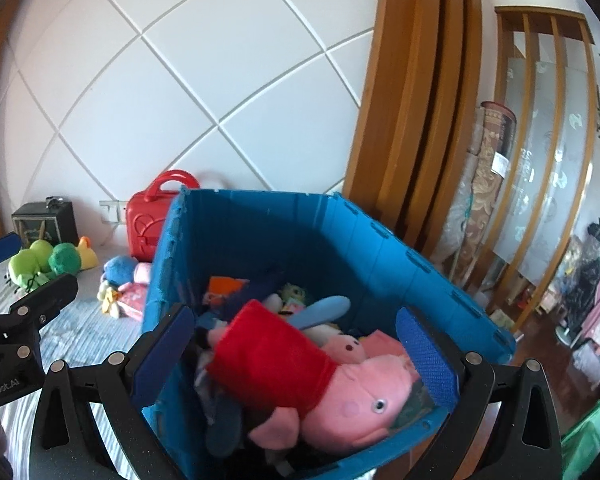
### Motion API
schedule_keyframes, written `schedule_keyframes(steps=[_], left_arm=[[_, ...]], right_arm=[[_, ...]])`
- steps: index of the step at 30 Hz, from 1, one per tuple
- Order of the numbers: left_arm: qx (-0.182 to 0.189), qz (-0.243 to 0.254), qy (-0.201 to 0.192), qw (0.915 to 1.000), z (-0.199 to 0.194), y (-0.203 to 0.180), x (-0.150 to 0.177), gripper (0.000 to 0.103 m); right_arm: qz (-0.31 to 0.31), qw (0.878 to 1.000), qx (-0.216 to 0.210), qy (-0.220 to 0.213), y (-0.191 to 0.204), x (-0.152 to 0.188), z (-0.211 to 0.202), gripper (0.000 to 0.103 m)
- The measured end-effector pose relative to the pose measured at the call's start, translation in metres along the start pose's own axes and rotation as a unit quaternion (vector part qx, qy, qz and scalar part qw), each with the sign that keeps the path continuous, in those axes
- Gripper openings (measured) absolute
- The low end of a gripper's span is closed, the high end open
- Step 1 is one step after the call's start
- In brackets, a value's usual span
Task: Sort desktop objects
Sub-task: 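Carry both rolls into the blue crate and open both tools, then move the right tool toward the white teddy in yellow dress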
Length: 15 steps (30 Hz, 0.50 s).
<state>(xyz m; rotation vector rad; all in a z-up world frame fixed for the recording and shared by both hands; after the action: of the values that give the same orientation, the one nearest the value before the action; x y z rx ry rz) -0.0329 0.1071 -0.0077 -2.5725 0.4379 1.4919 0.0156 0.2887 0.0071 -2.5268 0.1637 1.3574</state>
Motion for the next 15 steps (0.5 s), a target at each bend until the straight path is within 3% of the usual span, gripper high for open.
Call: schedule_keyframes(steps=[9,15], left_arm=[[-0.061,-0.041,0.030,0.9968,0.002,0.138,0.035,0.090],[-0.117,-0.069,0.066,0.9885,0.014,0.236,0.067,0.090]], right_arm=[[-0.036,0.997,-0.071,-0.006,0.126,-0.025,0.003,0.103],[-0.051,0.992,-0.115,0.020,0.204,-0.032,0.031,0.103]])
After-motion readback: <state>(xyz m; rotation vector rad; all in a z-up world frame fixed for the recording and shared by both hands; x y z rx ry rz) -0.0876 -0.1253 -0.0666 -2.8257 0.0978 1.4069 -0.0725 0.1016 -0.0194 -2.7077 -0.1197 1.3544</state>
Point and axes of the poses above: each gripper's, at about its wrist camera, not at the fingertips, and z roughly the way its jaws point, y to its left, x to its underside, the point moved 6 cm from there along z, roughly the way its jaws point, and after that the axes turned 6 degrees about y, right-handed, at the moved point
